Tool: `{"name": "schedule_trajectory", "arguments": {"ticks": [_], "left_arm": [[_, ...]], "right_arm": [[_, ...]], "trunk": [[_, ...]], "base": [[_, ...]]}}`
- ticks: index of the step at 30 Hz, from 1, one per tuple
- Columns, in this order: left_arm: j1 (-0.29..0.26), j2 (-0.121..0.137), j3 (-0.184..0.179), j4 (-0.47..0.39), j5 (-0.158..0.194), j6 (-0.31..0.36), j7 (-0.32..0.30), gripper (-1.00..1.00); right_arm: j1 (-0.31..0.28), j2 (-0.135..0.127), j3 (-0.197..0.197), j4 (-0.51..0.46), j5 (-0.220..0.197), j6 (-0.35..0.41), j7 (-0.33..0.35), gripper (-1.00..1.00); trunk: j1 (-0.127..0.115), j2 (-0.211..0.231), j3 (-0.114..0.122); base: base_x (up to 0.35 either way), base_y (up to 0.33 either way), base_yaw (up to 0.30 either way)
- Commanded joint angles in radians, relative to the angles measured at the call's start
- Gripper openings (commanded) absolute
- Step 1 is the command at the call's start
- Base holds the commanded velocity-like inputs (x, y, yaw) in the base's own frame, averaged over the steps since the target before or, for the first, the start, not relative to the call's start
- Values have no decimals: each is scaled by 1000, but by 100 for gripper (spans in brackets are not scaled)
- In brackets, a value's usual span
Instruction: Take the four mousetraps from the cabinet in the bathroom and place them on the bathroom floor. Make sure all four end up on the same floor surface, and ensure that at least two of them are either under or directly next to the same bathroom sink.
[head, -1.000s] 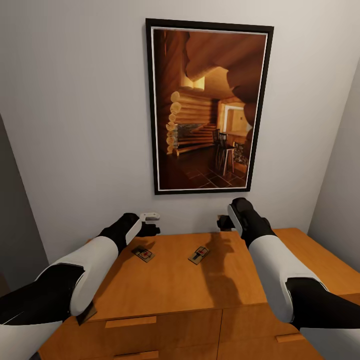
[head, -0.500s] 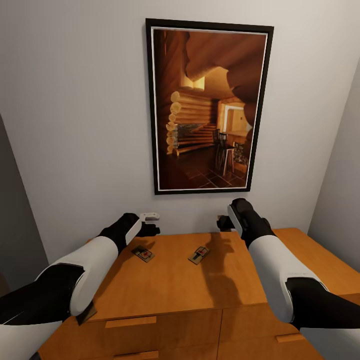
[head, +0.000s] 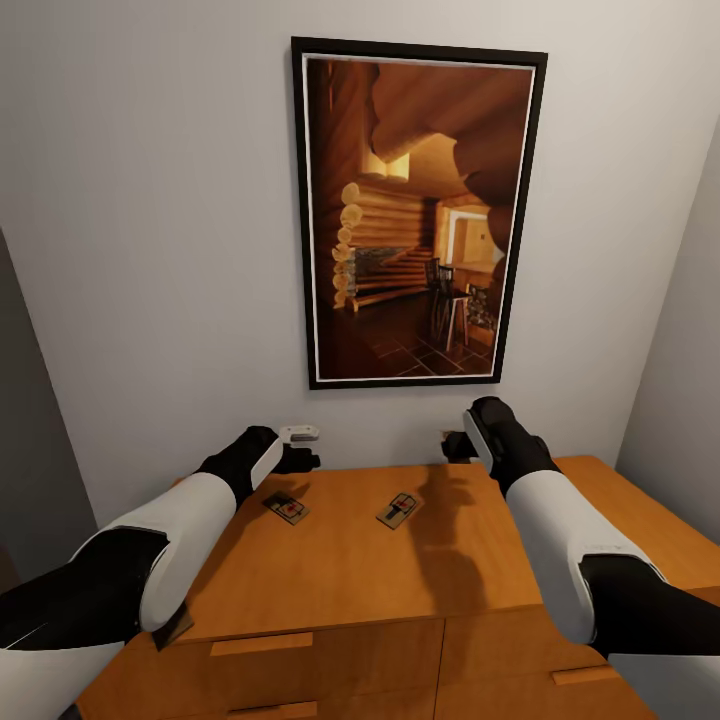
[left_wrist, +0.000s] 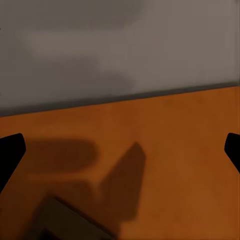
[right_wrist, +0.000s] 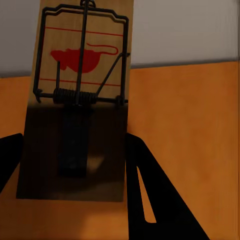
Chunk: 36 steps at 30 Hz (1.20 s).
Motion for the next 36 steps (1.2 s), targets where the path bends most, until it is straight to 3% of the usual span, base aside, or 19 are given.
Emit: {"name": "schedule_trajectory", "arguments": {"ticks": [1, 36], "left_arm": [[-1, 1, -8, -2, 10, 5, 2, 100], [-1, 2, -6, 1, 11, 8, 5, 100]], "right_arm": [[-1, 1, -5, -1, 6, 4, 3, -100], [-1, -2, -5, 20, 5, -3, -1, -100]], "trunk": [[0, -1, -1], [0, -1, -1]], "base": [[0, 0, 0], [-28, 0, 0]]}}
